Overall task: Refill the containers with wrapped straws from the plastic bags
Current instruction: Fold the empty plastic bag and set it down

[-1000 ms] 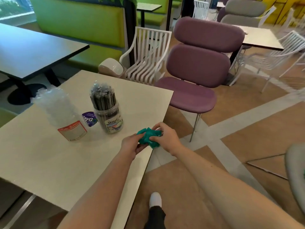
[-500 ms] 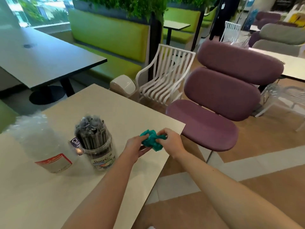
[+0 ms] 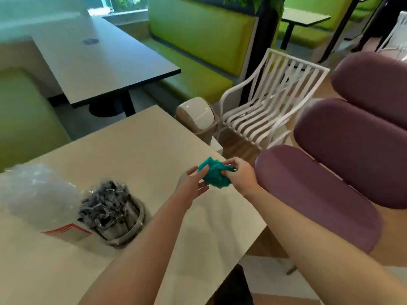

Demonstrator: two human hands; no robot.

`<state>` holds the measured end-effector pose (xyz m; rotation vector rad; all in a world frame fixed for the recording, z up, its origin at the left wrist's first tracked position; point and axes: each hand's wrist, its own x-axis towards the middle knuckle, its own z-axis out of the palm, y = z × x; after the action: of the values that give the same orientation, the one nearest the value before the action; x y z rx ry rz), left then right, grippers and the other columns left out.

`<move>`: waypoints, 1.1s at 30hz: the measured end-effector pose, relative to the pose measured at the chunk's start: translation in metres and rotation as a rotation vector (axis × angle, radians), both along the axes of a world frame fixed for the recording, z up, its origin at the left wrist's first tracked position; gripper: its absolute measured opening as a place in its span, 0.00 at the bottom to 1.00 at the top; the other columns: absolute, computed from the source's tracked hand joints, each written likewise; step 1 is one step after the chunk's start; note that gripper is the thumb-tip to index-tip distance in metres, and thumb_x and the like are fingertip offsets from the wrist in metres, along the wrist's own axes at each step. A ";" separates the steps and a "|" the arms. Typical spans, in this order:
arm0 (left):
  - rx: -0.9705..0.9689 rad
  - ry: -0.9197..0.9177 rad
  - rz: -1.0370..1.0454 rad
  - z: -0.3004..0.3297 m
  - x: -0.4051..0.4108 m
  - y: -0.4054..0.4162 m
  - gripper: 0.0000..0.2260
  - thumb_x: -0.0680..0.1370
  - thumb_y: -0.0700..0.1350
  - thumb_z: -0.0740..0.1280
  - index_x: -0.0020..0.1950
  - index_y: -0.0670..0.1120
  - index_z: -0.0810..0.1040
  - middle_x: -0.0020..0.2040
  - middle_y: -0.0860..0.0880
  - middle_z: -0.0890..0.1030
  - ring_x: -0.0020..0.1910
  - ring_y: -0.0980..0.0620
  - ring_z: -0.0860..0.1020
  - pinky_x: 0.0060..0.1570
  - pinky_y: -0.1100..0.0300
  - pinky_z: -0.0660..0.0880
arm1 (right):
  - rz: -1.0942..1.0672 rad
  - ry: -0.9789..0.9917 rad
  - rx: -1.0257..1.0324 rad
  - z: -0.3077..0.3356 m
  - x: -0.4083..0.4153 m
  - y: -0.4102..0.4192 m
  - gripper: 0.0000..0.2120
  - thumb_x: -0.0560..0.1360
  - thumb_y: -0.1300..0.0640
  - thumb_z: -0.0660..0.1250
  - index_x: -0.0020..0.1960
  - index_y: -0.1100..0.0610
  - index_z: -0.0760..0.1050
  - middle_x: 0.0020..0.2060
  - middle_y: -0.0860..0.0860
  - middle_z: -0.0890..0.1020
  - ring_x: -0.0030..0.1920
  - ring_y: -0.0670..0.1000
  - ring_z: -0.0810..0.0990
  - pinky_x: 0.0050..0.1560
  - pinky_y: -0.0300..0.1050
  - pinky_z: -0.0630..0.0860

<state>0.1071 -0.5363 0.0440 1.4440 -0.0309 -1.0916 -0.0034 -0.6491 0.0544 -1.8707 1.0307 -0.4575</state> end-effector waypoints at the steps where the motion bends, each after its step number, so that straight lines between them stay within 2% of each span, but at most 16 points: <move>1: 0.005 -0.015 0.007 -0.002 0.008 -0.010 0.27 0.76 0.49 0.72 0.73 0.47 0.69 0.66 0.44 0.77 0.56 0.45 0.81 0.56 0.52 0.80 | 0.027 -0.002 0.009 -0.004 0.011 -0.015 0.08 0.77 0.63 0.67 0.52 0.52 0.75 0.50 0.47 0.78 0.50 0.48 0.78 0.40 0.30 0.76; 4: 0.021 -0.039 0.071 -0.007 0.035 -0.043 0.27 0.76 0.50 0.72 0.72 0.44 0.71 0.63 0.44 0.79 0.55 0.46 0.82 0.53 0.55 0.80 | 0.124 -0.033 0.054 -0.014 0.047 -0.060 0.08 0.76 0.64 0.68 0.50 0.53 0.77 0.50 0.50 0.79 0.53 0.50 0.80 0.45 0.34 0.78; 8: 0.058 -0.071 0.192 -0.007 0.067 -0.087 0.24 0.75 0.48 0.73 0.69 0.42 0.74 0.50 0.48 0.83 0.49 0.52 0.82 0.52 0.58 0.78 | 0.201 -0.039 0.085 -0.019 0.093 -0.113 0.08 0.76 0.65 0.68 0.49 0.53 0.78 0.50 0.50 0.80 0.53 0.49 0.80 0.47 0.35 0.78; 10: 0.092 -0.091 0.209 -0.010 0.080 -0.111 0.23 0.76 0.48 0.72 0.69 0.41 0.74 0.49 0.49 0.82 0.48 0.52 0.81 0.53 0.58 0.78 | 0.230 -0.034 0.102 -0.025 0.112 -0.137 0.08 0.77 0.65 0.67 0.50 0.53 0.77 0.50 0.49 0.79 0.53 0.49 0.79 0.47 0.35 0.79; 13: 0.126 -0.139 0.232 -0.011 0.104 -0.144 0.22 0.76 0.47 0.72 0.68 0.40 0.75 0.48 0.49 0.81 0.46 0.53 0.81 0.53 0.58 0.79 | 0.275 -0.013 0.106 -0.035 0.141 -0.173 0.08 0.77 0.64 0.67 0.52 0.53 0.77 0.52 0.50 0.79 0.55 0.49 0.79 0.54 0.43 0.81; 15: 0.153 -0.192 0.226 -0.016 0.122 -0.168 0.22 0.77 0.47 0.71 0.68 0.41 0.74 0.51 0.48 0.81 0.48 0.52 0.81 0.53 0.58 0.79 | 0.295 -0.024 0.101 -0.040 0.160 -0.198 0.08 0.77 0.64 0.67 0.52 0.52 0.77 0.51 0.49 0.79 0.56 0.49 0.79 0.54 0.43 0.80; 19: 0.191 -0.252 0.216 -0.033 0.156 -0.217 0.24 0.77 0.50 0.70 0.71 0.43 0.71 0.61 0.44 0.79 0.55 0.49 0.81 0.54 0.56 0.80 | 0.317 -0.022 0.047 -0.056 0.198 -0.247 0.08 0.78 0.63 0.66 0.52 0.51 0.77 0.51 0.47 0.79 0.55 0.48 0.79 0.46 0.32 0.77; 23: 0.253 -0.283 0.232 -0.057 0.186 -0.250 0.22 0.78 0.58 0.66 0.68 0.47 0.74 0.58 0.47 0.81 0.53 0.50 0.81 0.56 0.51 0.80 | 0.307 -0.012 -0.060 -0.071 0.231 -0.284 0.09 0.78 0.64 0.65 0.52 0.52 0.79 0.54 0.50 0.80 0.55 0.48 0.78 0.52 0.40 0.79; 26: 0.369 -0.393 0.312 -0.073 0.210 -0.268 0.19 0.79 0.54 0.66 0.67 0.48 0.73 0.62 0.47 0.78 0.55 0.51 0.78 0.54 0.56 0.79 | 0.326 0.022 -0.186 -0.082 0.253 -0.304 0.09 0.77 0.64 0.64 0.52 0.53 0.80 0.54 0.50 0.80 0.56 0.50 0.78 0.55 0.44 0.80; 28: 0.460 -0.493 0.380 -0.080 0.224 -0.278 0.20 0.79 0.49 0.68 0.69 0.47 0.69 0.65 0.46 0.72 0.58 0.50 0.75 0.54 0.58 0.77 | 0.360 -0.002 -0.285 -0.090 0.267 -0.315 0.10 0.77 0.64 0.65 0.52 0.53 0.80 0.53 0.49 0.80 0.56 0.50 0.77 0.56 0.47 0.80; 33: 0.626 -0.668 0.353 -0.098 0.236 -0.290 0.27 0.78 0.50 0.68 0.74 0.50 0.63 0.69 0.48 0.67 0.66 0.48 0.72 0.60 0.53 0.73 | 0.467 0.022 -0.417 -0.114 0.295 -0.321 0.10 0.77 0.61 0.67 0.56 0.54 0.79 0.55 0.49 0.76 0.57 0.49 0.75 0.58 0.45 0.78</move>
<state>0.3431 -0.8262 -0.0537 2.2270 0.0977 -0.2899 0.2920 -0.9698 -0.0599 -2.4070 0.5012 -0.3914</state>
